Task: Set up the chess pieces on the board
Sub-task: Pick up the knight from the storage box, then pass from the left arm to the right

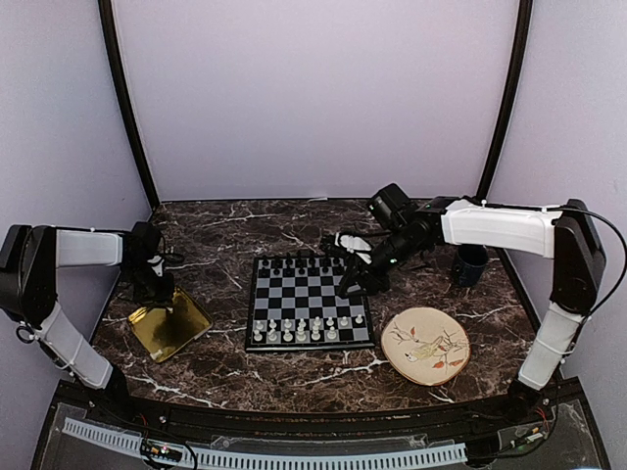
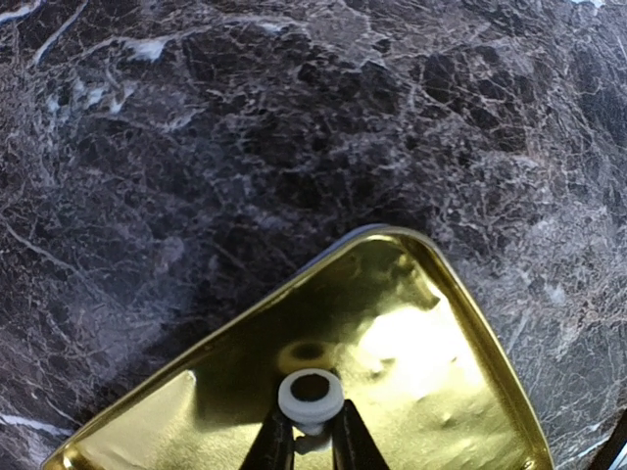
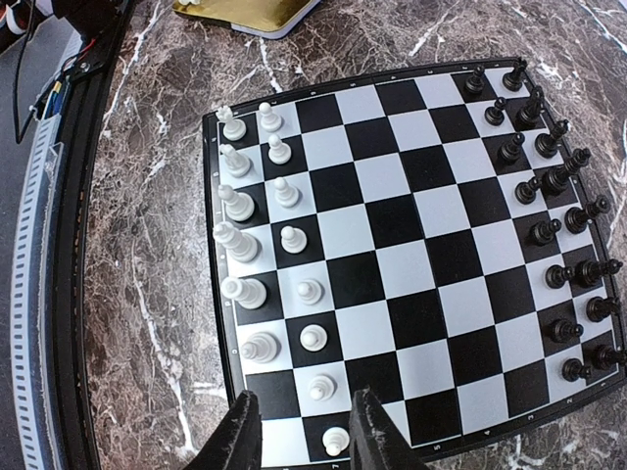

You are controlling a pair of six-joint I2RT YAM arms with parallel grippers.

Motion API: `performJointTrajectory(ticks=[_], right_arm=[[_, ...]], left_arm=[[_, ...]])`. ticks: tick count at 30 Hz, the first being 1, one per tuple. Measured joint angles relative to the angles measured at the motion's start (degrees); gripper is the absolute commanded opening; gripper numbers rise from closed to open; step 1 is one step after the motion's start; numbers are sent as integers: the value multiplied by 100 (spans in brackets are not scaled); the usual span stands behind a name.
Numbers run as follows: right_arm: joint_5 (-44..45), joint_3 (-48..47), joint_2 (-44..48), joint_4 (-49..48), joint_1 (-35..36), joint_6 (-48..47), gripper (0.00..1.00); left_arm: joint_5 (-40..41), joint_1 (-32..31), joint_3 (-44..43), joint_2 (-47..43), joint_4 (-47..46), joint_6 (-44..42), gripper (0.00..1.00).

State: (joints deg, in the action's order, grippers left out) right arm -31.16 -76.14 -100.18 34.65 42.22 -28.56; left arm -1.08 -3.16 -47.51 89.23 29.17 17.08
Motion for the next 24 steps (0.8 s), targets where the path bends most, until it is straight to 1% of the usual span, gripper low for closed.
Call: performJointTrajectory(ticks=[6, 10, 13, 15, 19, 22, 24], right_arm=[[-22, 0, -37, 7, 0, 2, 32], [-57, -2, -72, 13, 0, 4, 32], [-55, -20, -98, 17, 0, 9, 32], [-42, -52, -107, 46, 0, 9, 33], [-24, -179, -107, 131, 0, -153, 39], [11, -240, -101, 205, 22, -507, 40], [96, -297, -101, 278, 48, -745, 39]], left_arm=[[-243, -138, 11, -184, 28, -321, 12], [-431, -573, -24, -511, 101, -590, 12], [-678, -1073, -157, -643, 173, -715, 12], [-966, -1327, -310, -695, 199, -807, 12], [-1766, -1860, -686, -717, 227, -938, 13], [-2428, -2181, -1014, -629, 223, -981, 13], [-2889, -2371, -1292, -409, 212, -1032, 13]])
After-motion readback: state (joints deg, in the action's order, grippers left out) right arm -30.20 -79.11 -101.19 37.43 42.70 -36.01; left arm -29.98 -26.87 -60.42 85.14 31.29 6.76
